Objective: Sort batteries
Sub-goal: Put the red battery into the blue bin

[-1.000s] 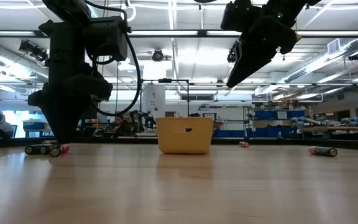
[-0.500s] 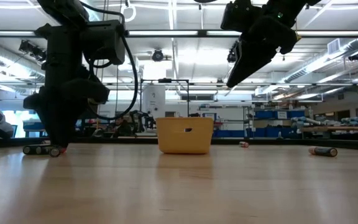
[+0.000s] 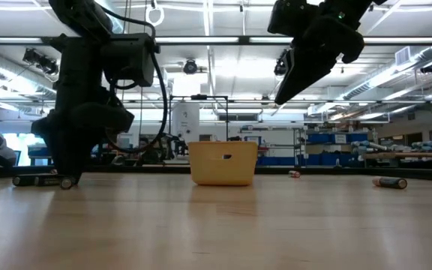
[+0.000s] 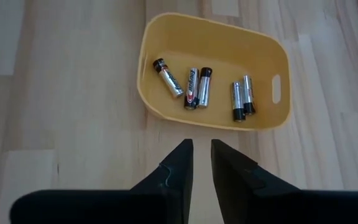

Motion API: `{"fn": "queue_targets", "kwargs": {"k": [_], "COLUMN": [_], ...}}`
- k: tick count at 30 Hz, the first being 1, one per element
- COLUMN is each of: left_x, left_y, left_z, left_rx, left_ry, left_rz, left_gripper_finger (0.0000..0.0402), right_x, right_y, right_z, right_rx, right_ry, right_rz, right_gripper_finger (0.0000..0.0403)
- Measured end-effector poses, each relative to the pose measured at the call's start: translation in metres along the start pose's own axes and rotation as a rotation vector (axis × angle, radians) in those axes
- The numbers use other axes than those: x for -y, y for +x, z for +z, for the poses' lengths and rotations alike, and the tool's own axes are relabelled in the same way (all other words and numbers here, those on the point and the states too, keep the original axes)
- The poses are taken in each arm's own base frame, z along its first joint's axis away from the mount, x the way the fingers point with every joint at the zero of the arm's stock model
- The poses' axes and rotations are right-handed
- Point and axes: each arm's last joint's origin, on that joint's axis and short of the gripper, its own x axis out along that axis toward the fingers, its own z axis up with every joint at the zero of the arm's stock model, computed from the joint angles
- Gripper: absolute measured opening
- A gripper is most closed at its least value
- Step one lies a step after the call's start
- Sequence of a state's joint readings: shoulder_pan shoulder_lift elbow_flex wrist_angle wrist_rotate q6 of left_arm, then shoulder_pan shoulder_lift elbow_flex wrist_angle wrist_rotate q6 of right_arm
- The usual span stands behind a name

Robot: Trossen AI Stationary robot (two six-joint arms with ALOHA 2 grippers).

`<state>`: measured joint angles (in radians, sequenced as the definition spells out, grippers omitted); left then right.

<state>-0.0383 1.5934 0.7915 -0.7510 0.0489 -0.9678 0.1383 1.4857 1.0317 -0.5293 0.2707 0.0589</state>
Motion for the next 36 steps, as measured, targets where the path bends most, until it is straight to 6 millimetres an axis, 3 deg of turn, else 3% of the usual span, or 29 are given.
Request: {"fn": "queue_targets", "kwargs": {"k": [6,12,17,22,26,31,36], "left_x": [0.003,0.011,0.019,0.028,0.039,0.052,0.062], "left_y": [-0.003,-0.011,-0.021,-0.044,-0.074,-0.109,-0.129], "left_z": [0.002,0.008,0.014,0.022,0.026,0.008,-0.036], "left_rx": [0.012,0.066,0.126,0.186,0.216,0.179,0.136], "left_ry": [0.083,0.190,0.271,0.351,0.461,0.598,0.762], "left_rz": [0.002,0.003,-0.002,0.040,0.053,0.056,0.011], "left_gripper_finger": [0.0098,0.0045,0.0045,0.0045,0.0045,0.0045,0.0045], "right_x": [0.000,0.000,0.000,0.000,0.000,0.000,0.001], "right_y": [0.000,0.000,0.000,0.000,0.000,0.000,0.000], "right_z": [0.000,0.000,0.000,0.000,0.000,0.000,0.000], "right_rx": [-0.002,-0.003,-0.003,-0.003,-0.003,-0.004,-0.005], "right_ry": [-0.004,-0.009,-0.010,-0.010,-0.010,-0.010,-0.010], "right_rz": [-0.001,-0.002,-0.002,-0.002,-0.002,-0.002,-0.003], "right_gripper_finger": [0.0070,0.0067,0.0064,0.0062,0.0063,0.0061,0.0057]}}
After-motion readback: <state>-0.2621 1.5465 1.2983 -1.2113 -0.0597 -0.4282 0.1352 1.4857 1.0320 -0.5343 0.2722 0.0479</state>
